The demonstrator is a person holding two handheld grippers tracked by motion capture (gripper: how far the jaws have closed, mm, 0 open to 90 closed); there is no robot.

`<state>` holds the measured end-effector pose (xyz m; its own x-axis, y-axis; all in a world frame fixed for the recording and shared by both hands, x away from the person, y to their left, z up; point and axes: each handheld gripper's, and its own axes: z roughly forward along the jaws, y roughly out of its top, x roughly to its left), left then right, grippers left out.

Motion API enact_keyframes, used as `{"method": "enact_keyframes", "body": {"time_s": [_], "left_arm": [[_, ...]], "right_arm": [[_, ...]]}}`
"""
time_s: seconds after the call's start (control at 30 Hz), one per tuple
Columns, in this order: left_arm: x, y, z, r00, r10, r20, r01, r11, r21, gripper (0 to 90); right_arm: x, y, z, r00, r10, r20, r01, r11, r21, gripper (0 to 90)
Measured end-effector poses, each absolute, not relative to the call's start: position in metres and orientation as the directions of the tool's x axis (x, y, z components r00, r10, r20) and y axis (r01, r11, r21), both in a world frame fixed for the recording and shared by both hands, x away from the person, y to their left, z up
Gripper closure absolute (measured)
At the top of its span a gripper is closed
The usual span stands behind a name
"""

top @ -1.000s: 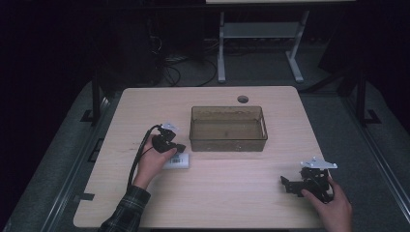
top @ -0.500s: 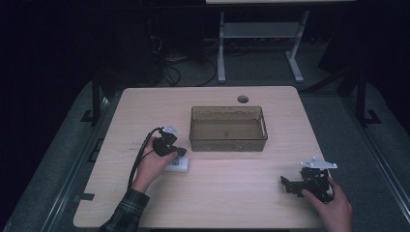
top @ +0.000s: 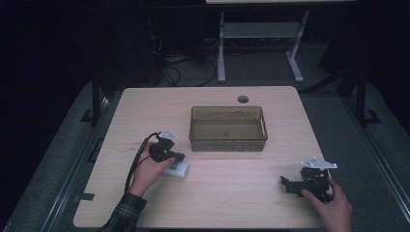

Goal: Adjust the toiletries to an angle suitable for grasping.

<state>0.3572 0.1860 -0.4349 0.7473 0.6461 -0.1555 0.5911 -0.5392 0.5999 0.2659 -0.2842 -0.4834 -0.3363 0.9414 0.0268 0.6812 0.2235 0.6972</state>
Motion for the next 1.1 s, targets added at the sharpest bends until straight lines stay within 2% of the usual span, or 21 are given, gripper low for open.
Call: {"method": "enact_keyframes", "body": {"time_s": [1.1], "left_arm": [[0.305,0.204,-0.437,0.757,0.627,-0.184,0.592,-0.539,0.6,90.0]], "right_arm": [[0.266,-0.284,-0.483,-0.337,0.941,0.026,0.681,0.224,0.697,0.0]]}}
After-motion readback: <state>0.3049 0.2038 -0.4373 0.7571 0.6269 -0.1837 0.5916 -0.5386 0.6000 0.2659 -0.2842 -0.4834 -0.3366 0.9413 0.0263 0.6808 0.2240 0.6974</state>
